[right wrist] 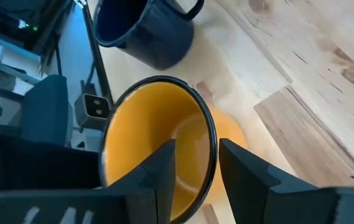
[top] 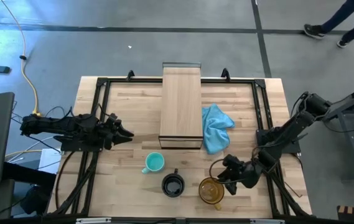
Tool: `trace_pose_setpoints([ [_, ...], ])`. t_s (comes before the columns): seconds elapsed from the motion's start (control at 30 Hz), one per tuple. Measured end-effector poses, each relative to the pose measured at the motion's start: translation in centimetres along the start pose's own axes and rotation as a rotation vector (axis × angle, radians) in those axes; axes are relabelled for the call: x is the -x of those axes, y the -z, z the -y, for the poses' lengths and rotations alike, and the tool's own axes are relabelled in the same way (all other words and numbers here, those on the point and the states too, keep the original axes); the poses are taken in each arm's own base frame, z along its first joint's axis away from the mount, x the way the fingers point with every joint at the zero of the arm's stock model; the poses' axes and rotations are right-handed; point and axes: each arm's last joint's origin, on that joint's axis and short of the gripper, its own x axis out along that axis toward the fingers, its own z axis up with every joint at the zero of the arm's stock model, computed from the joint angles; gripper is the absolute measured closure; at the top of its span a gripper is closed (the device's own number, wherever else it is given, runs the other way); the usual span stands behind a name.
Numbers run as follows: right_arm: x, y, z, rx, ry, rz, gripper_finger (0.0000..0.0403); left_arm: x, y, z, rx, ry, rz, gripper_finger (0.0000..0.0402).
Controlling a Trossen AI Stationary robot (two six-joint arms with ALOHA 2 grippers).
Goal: Stack small to large cups/mugs on shelf
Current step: Put the yellow mug on the shelf
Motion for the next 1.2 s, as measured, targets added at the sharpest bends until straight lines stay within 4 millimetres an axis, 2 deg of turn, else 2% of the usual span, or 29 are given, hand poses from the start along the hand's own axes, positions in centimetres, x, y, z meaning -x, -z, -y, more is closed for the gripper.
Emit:
trace_pose_setpoints([
  [0.37,-2.4,1.0,0.2,0.003,0.023,-0.006,0.0289,0.0,0.0,0.0,0.007,-0.002,-0.002,0.0222],
  [1.03,-2.6,1.1,0.2,0.013,0.022,-0.024,0.029,0.0,0.0,0.0,0.03,-0.006,0.004,0.0222],
  [1.2,-2.6,1.1,0.2,0.014,0.024,-0.029,0.0314,0.0,0.0,0.0,0.03,-0.006,0.004,0.0222],
])
